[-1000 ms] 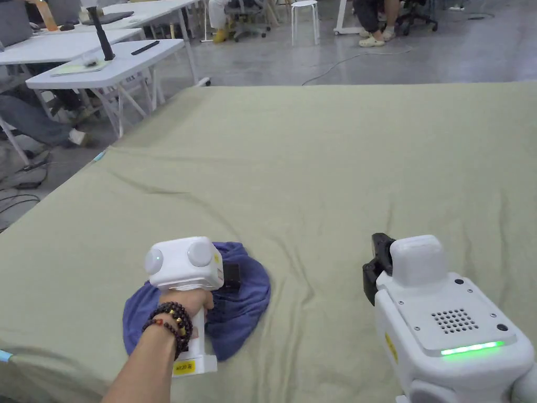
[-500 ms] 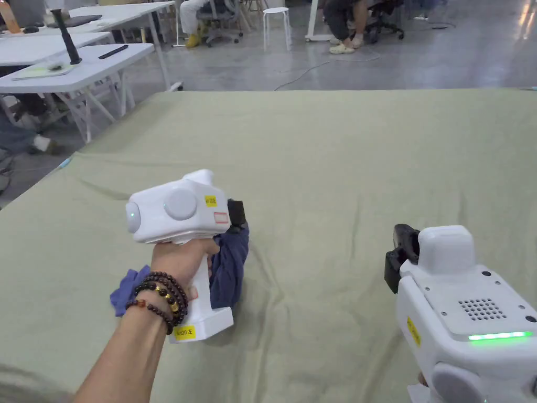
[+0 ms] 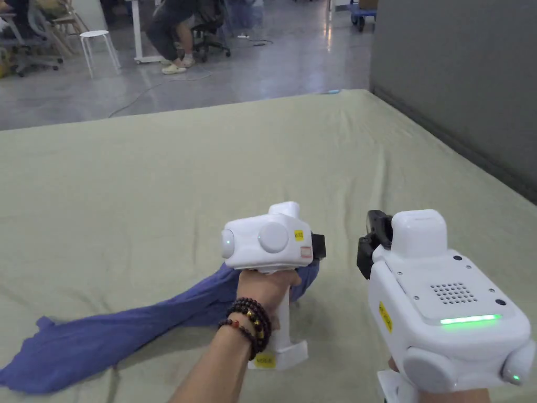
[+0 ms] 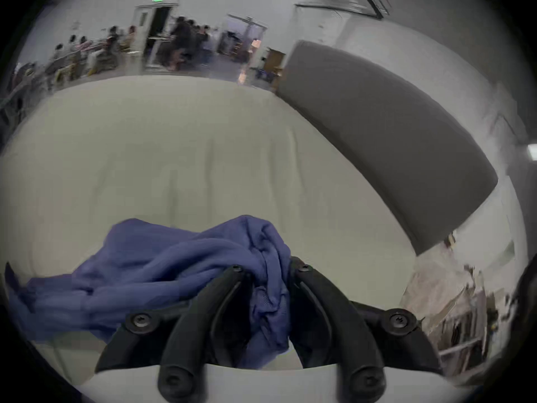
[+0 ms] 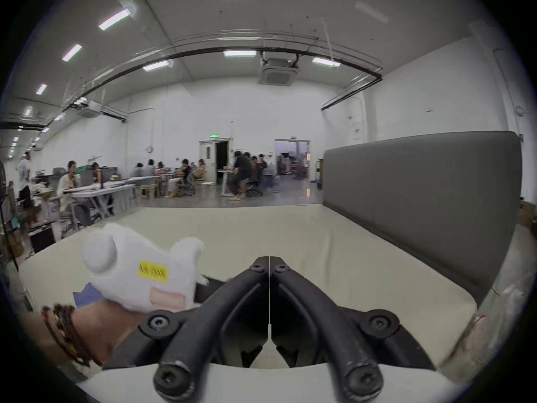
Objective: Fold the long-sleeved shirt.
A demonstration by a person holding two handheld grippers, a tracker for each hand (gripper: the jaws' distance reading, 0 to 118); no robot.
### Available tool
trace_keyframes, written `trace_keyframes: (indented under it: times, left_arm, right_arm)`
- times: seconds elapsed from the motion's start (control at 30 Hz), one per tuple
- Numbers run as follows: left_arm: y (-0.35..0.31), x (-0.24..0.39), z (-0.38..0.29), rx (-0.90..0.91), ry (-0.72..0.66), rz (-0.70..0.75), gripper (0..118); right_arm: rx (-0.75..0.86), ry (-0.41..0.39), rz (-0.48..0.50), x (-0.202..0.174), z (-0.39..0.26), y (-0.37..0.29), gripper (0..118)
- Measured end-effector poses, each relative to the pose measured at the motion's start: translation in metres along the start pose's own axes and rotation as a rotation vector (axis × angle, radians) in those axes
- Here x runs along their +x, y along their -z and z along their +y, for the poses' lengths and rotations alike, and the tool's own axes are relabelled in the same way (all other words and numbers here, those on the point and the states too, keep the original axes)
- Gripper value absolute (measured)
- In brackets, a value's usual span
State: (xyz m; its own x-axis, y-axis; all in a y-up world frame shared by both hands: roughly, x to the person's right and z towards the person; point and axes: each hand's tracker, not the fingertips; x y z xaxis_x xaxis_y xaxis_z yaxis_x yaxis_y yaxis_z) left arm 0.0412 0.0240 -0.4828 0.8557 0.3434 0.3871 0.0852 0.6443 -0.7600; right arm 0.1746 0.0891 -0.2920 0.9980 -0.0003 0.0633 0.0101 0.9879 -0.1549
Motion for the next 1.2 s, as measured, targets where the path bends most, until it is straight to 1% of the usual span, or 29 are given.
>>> trace_keyframes:
  times: [0.1, 0.13, 0.17, 0.2, 0.23, 0.27, 0.3, 0.37, 0.4, 0.5, 0.53, 0.57, 0.6, 0.63, 0.67, 0.73, 0.77, 0.8, 0.87, 0.9, 1.0, 1.1, 1.13, 1.17, 1.2]
  left_arm:
    - [0.009, 0.005, -0.009, -0.021, 0.003, 0.04, 19]
    - [0.008, 0.001, -0.012, -0.017, -0.003, 0.049, 31]
    - [0.003, -0.005, -0.014, -0.011, -0.009, 0.046, 59]
    - [-0.005, -0.013, -0.013, -0.006, -0.011, 0.033, 97]
    - [-0.014, -0.018, -0.016, 0.002, -0.009, 0.035, 118]
    - [-0.034, -0.025, -0.014, 0.065, -0.002, 0.068, 113]
    - [-0.051, -0.03, -0.015, 0.101, -0.005, 0.077, 112]
    - [-0.08, -0.045, -0.017, 0.153, -0.019, 0.097, 114]
    - [-0.102, -0.053, -0.026, 0.208, -0.037, 0.108, 115]
    - [-0.148, -0.065, -0.069, 0.308, -0.058, 0.18, 114]
    - [-0.164, -0.067, -0.084, 0.337, -0.064, 0.215, 113]
    - [-0.177, -0.068, -0.097, 0.358, -0.061, 0.256, 109]
    - [-0.189, -0.068, -0.116, 0.37, -0.059, 0.288, 101]
    - [-0.201, -0.07, -0.131, 0.399, -0.049, 0.325, 81]
    - [-0.209, -0.071, -0.144, 0.41, -0.045, 0.361, 59]
    - [-0.221, -0.076, -0.166, 0.409, -0.056, 0.44, 0]
    - [-0.225, -0.08, -0.175, 0.445, -0.052, 0.476, 0]
    - [-0.227, -0.084, -0.185, 0.431, -0.063, 0.499, 0]
    - [-0.229, -0.091, -0.189, 0.426, -0.082, 0.466, 0]
    - [-0.228, -0.095, -0.19, 0.388, -0.102, 0.459, 0]
    - [-0.226, -0.094, -0.187, 0.392, -0.097, 0.453, 0]
    - [-0.221, -0.098, -0.17, 0.382, -0.108, 0.424, 0]
    - [-0.218, -0.102, -0.16, 0.364, -0.101, 0.427, 7]
    - [-0.215, -0.108, -0.152, 0.361, -0.101, 0.421, 28]
    - [-0.205, -0.117, -0.138, 0.307, -0.11, 0.404, 67]
  right_arm:
    - [-0.018, 0.01, -0.018, 0.012, -0.005, -0.001, 0]
    - [-0.023, 0.01, -0.026, 0.013, -0.007, -0.001, 0]
    - [-0.027, 0.009, -0.027, 0.013, -0.009, 0.0, 0]
    - [-0.034, 0.009, -0.024, 0.012, -0.01, 0.0, 0]
    - [-0.038, 0.009, -0.019, 0.011, -0.011, 0.001, 0]
    - [-0.04, 0.008, -0.013, 0.01, -0.012, 0.001, 0]
    - [-0.039, 0.007, -0.008, 0.006, -0.012, 0.001, 0]
    - [-0.04, 0.007, 0.009, 0.002, -0.012, 0.001, 0]
    - [-0.045, 0.0, 0.017, -0.002, -0.011, 0.001, 0]
    - [-0.065, -0.028, 0.03, -0.012, -0.011, 0.002, 0]
    - [-0.064, -0.041, 0.03, -0.016, -0.013, 0.002, 0]
    - [-0.062, -0.052, 0.03, -0.019, -0.015, 0.002, 0]
    - [-0.066, -0.062, 0.026, -0.022, -0.017, 0.0, 0]
    - [-0.068, -0.068, 0.023, -0.026, -0.019, -0.002, 0]
    - [-0.073, -0.071, 0.022, -0.029, -0.021, -0.003, 0]
    - [-0.088, -0.079, 0.042, -0.032, -0.026, -0.005, 0]
    - [-0.095, -0.085, 0.048, -0.034, -0.027, -0.005, 0]
    - [-0.102, -0.09, 0.051, -0.036, -0.029, -0.005, 0]
    - [-0.104, -0.095, 0.052, -0.037, -0.03, -0.005, 0]
    - [-0.103, -0.095, 0.052, -0.038, -0.029, -0.005, 0]
    - [-0.1, -0.081, 0.06, -0.037, -0.025, -0.004, 0]
    - [-0.096, -0.083, 0.059, -0.036, -0.024, -0.003, 0]
    - [-0.098, -0.084, 0.06, -0.035, -0.024, -0.001, 0]
    - [-0.102, -0.082, 0.059, -0.035, -0.025, 0.0, 0]
    - [-0.107, -0.077, 0.059, -0.034, -0.026, 0.003, 0]
